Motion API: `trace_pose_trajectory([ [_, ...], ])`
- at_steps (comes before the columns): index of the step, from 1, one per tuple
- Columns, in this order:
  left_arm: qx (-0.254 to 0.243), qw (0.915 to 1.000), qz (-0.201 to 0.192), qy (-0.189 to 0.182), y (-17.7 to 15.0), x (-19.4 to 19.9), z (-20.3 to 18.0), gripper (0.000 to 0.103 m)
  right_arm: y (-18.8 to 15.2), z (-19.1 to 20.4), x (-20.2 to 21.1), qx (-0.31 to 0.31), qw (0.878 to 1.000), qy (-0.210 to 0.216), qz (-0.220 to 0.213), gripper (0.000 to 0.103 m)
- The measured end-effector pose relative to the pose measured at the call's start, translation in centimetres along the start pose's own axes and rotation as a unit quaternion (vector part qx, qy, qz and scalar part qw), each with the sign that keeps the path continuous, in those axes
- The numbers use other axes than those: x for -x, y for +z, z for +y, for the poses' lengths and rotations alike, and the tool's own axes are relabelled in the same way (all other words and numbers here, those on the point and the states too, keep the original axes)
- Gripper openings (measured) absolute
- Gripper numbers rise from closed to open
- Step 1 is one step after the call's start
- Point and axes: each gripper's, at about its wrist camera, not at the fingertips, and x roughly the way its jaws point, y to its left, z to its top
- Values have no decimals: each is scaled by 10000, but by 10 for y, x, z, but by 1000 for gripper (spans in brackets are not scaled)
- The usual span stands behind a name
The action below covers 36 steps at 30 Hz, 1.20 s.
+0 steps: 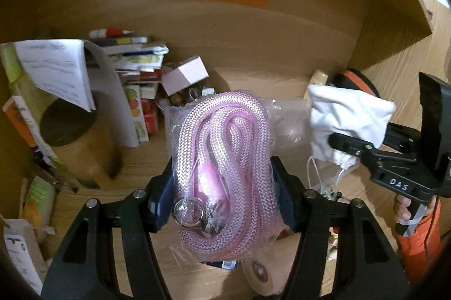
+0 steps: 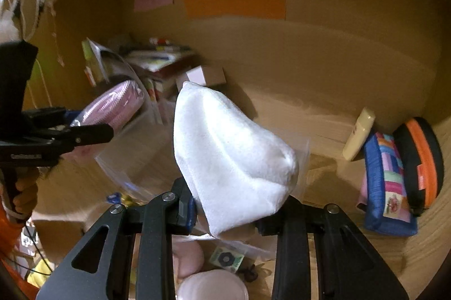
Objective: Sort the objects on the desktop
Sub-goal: 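Carry the pink rope and white cloth into the clear bin and release both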
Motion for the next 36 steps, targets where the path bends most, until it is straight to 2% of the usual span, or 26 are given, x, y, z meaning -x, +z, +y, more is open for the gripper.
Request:
trace_pose_trajectory([
  [15,-454,9973,570,-79,22,-52,-17,62,-2,-8,-62,282,9960,182,828,28],
  [21,-509,9955,795,-45,18,-67,-20,62,-3,-6,-84,411,9934,-30,1074,28],
  [29,-408,9941,1007,69,14,-77,-14,62,-5,-6,-89,414,9922,-216,1159,30],
  [31,-346,9948,956,96,15,-73,-12,62,-5,-5,-88,433,9920,-308,1145,32],
  [33,-323,9955,885,67,17,-68,-13,62,-4,-3,-85,475,9921,-472,1064,47],
  [36,-351,9968,714,64,20,-53,-18,62,-3,2,-75,585,9922,-718,839,63],
])
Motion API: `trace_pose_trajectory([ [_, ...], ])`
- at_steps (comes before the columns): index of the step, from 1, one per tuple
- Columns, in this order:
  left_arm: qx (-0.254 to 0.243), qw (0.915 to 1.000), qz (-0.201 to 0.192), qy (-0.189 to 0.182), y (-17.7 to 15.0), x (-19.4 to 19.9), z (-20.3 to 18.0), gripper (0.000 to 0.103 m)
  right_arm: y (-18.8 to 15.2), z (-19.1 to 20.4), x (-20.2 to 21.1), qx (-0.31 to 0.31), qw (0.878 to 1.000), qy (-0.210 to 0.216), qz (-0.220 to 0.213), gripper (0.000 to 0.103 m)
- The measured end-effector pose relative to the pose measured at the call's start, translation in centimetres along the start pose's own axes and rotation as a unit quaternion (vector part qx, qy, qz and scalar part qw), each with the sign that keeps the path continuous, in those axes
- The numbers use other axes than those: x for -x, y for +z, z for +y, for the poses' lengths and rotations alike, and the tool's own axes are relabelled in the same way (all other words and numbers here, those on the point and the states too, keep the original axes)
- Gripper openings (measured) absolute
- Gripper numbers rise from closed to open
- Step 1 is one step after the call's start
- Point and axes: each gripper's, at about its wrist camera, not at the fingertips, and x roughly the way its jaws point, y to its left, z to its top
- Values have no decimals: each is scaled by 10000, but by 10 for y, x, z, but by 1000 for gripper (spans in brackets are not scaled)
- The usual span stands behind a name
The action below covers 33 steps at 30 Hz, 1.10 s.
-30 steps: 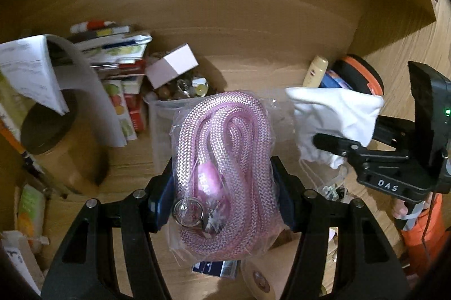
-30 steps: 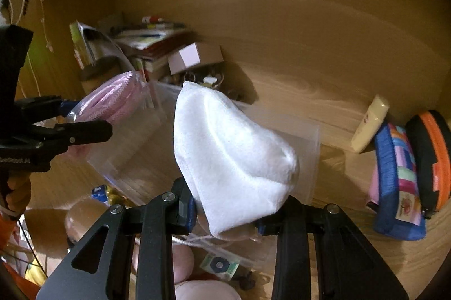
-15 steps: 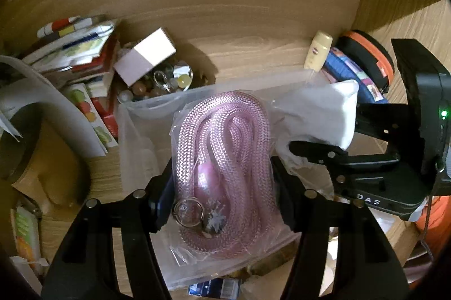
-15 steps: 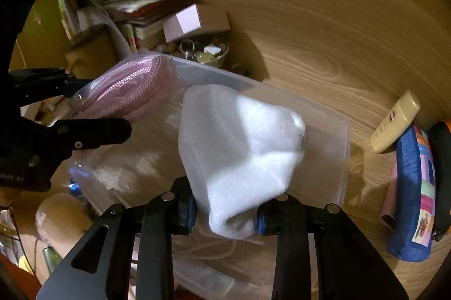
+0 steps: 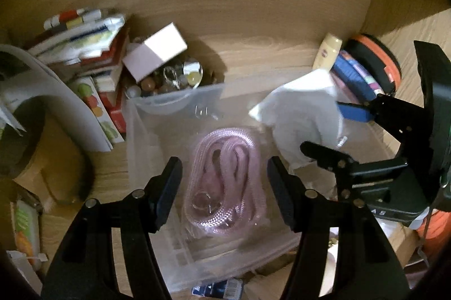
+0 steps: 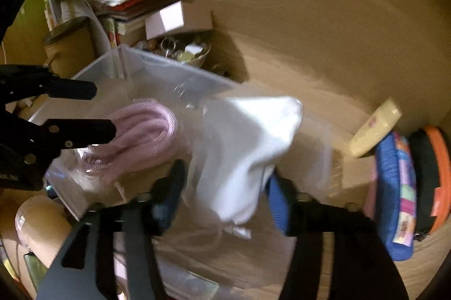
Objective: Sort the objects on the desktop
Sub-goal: 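Carry the pink rope and white cloth into the clear bin and release both, then grasp the blue card with the left gripper while the right gripper grasps the pink round container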
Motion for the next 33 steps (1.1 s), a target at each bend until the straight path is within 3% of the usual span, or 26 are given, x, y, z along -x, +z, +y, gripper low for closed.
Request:
trace_pose_trajectory([
  [4,-39,9998,-180,48,0,18,-5,64,1,5,19,91,9993,-270,-238,70],
  [6,-29,9996,-281,81,-1,28,-6,68,1,5,28,75,9988,-345,-326,80],
  [14,-40,9976,-658,228,-15,73,-3,86,-6,9,66,-55,9971,-467,-599,86],
  [19,-30,9960,-801,390,-28,93,4,92,-18,6,85,-157,9963,-479,-695,87],
  [26,9,9967,-534,614,-60,97,18,94,-43,-4,110,-441,9961,-332,-691,88],
  [33,-25,9981,232,579,-100,66,24,94,-72,-6,117,-586,9969,-182,-495,88],
])
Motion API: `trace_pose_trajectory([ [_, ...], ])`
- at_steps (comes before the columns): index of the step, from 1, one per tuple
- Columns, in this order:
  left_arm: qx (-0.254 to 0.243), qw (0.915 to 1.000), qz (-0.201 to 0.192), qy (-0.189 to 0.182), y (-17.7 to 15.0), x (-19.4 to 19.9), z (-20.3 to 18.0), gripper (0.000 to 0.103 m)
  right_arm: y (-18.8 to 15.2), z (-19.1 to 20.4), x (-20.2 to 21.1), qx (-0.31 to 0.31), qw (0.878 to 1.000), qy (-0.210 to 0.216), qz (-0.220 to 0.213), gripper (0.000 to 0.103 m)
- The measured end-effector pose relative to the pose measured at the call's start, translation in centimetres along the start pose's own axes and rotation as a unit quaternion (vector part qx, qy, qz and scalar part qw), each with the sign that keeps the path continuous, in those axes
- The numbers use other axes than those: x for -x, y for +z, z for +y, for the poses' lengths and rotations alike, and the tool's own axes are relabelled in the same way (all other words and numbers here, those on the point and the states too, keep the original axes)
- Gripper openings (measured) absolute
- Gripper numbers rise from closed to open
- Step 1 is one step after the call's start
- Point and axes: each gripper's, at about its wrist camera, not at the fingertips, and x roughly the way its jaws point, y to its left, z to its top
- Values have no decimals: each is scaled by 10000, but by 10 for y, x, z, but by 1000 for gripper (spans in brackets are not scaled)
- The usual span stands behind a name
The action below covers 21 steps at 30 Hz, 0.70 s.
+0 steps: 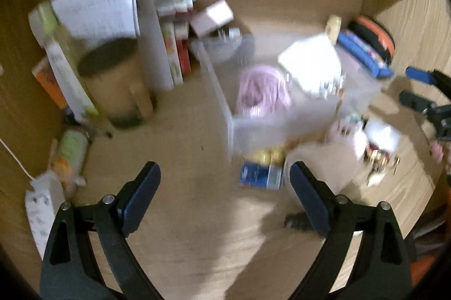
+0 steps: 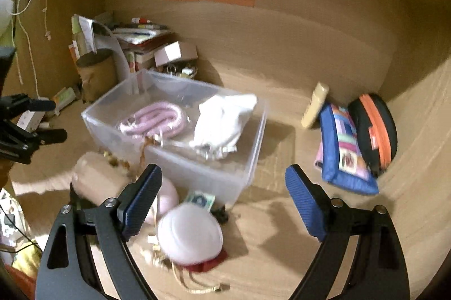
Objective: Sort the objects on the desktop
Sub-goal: 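Grasp the blue card with the left gripper while the right gripper grasps the pink round container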
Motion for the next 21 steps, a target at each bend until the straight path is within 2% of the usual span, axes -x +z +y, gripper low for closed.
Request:
trace_pose_trajectory([
  [6,-233,9979,587,-132,-18,-32,-11,94,-28,2,-11,74,9992,21,390,88],
  [14,-383,9962,743,-226,-14,-50,-22,93,-43,1,-24,40,9974,317,648,88],
  [15,-357,9963,740,-269,-13,-51,-22,92,-44,1,-25,46,9972,376,649,88],
  [17,-299,9962,737,-360,-12,-53,-20,82,-43,3,-28,76,9968,447,662,88],
  [21,-231,9967,663,-401,-10,-55,-18,74,-42,9,-37,172,9943,703,783,86],
])
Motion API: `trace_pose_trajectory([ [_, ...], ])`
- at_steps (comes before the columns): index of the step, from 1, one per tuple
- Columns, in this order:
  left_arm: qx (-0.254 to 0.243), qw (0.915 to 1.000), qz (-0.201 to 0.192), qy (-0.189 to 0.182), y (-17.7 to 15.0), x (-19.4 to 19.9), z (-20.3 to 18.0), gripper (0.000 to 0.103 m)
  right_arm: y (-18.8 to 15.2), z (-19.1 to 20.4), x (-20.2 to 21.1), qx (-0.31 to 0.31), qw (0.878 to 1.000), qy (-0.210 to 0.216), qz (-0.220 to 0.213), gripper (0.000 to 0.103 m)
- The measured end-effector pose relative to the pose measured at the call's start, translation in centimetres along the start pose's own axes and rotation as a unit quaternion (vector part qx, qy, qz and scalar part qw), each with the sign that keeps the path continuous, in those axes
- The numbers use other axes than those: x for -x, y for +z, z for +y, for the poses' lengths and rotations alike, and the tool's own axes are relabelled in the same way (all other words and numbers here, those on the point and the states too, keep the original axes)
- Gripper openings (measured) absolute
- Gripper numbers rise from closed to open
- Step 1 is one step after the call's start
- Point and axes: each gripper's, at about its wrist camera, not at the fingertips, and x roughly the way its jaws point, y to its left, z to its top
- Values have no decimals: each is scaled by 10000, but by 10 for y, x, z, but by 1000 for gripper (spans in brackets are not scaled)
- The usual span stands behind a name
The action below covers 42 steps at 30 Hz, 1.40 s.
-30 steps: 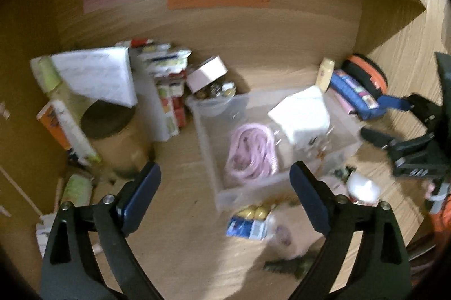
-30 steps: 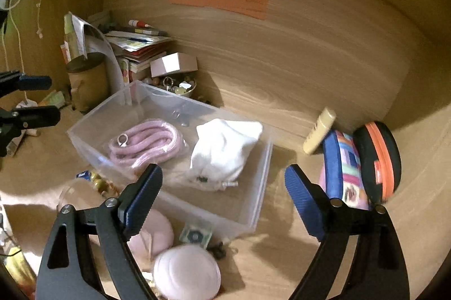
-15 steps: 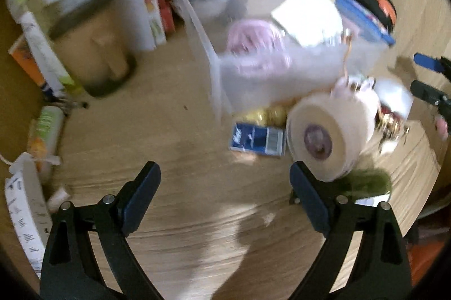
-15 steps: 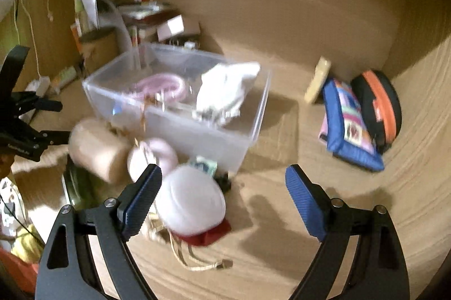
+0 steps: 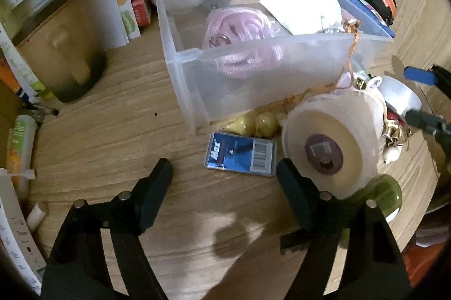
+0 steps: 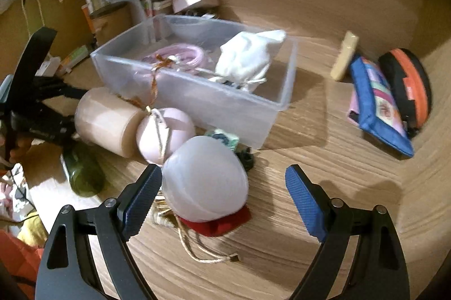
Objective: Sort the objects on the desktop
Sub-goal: 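Grasp the blue card with the left gripper while the right gripper grasps the pink round container, then lower the blue card into the bin and open the left gripper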
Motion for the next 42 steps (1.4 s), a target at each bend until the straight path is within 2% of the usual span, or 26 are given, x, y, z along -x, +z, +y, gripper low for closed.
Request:
trace_pose_trajectory([
  [4,-78,9998,-173,102,3,-2,-2,61,0,2,-16,-33,9992,320,243,84],
  [7,-122,9995,-262,98,5,-2,-2,47,-1,-3,-26,-217,9973,555,422,73],
  [8,-119,9995,-265,106,5,-2,-2,47,-2,-5,-28,-273,9966,612,477,68],
  [15,63,9993,-349,103,-1,4,8,47,1,-11,-14,-417,9965,683,243,67],
  [22,333,9962,-785,165,0,36,18,47,13,-22,11,-575,9966,578,-121,67],
  [33,307,9854,-1659,238,27,85,13,47,41,-35,40,-632,9948,351,-711,67],
  [42,285,9835,-1780,185,46,81,6,47,66,-38,43,-496,9931,324,-1013,67],
])
